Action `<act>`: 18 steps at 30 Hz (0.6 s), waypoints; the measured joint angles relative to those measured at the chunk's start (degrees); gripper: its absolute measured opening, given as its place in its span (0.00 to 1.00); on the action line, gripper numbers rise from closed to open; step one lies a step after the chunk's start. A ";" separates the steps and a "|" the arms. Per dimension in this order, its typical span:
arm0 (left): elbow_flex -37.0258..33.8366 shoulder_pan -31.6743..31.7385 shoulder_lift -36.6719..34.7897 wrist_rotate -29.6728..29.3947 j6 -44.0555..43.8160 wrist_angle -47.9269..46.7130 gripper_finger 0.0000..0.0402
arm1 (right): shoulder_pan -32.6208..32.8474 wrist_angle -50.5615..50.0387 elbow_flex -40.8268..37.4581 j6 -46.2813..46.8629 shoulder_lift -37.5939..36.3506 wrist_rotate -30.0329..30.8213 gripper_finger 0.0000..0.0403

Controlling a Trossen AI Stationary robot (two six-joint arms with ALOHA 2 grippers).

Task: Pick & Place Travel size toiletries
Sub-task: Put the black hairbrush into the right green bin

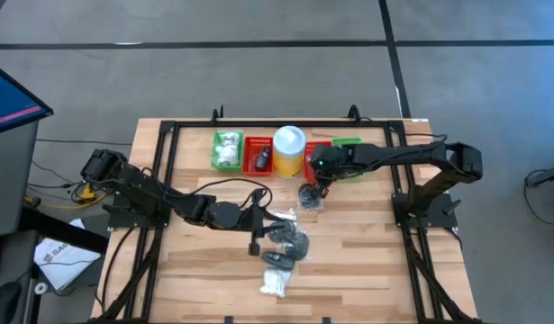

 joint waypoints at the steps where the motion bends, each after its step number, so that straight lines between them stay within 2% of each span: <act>1: 0.00 0.00 0.00 0.02 0.00 0.00 0.15 | 0.74 -0.73 0.00 0.76 -0.13 0.00 0.18; 7: 0.00 0.00 0.00 0.04 -0.42 -0.04 0.15 | 4.86 -4.58 0.00 6.22 -0.01 0.00 0.18; 14: 0.00 0.00 0.00 0.08 -0.44 -0.22 0.15 | 7.41 -3.82 -0.31 13.26 -0.01 0.48 0.18; 18: 0.00 0.00 0.00 0.26 -0.44 -0.33 0.15 | 7.73 0.47 -4.99 16.58 0.00 0.62 0.18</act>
